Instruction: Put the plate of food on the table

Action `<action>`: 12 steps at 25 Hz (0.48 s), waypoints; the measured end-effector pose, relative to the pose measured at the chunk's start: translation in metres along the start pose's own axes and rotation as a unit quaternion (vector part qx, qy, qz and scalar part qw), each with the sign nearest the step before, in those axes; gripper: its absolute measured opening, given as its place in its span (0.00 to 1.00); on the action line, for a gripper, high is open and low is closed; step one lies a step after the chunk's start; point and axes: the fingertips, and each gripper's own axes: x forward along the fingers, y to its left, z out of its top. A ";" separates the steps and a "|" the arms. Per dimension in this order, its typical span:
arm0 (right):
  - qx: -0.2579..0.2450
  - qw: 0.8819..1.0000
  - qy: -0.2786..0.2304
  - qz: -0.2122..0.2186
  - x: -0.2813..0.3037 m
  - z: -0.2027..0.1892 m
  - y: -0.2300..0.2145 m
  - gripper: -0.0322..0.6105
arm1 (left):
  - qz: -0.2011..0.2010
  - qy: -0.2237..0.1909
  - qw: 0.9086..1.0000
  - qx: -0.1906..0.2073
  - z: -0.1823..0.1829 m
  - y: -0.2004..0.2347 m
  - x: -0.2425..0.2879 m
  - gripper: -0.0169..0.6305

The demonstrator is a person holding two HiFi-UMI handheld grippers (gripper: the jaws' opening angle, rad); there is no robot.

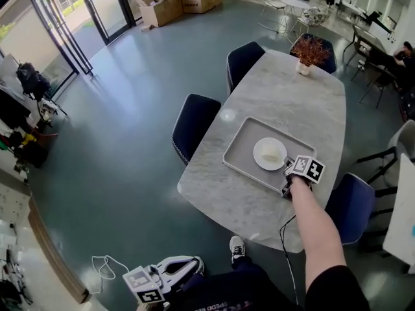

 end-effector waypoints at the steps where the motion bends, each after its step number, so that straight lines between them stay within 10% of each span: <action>1: 0.002 1.000 -0.005 0.016 -0.009 -0.003 0.009 0.07 | -0.005 0.005 1.000 0.003 0.001 0.001 -0.004 0.04; 12: 0.022 0.989 -0.053 0.137 -0.148 -0.074 0.077 0.07 | -0.102 0.091 0.990 0.039 0.005 -0.002 -0.022 0.04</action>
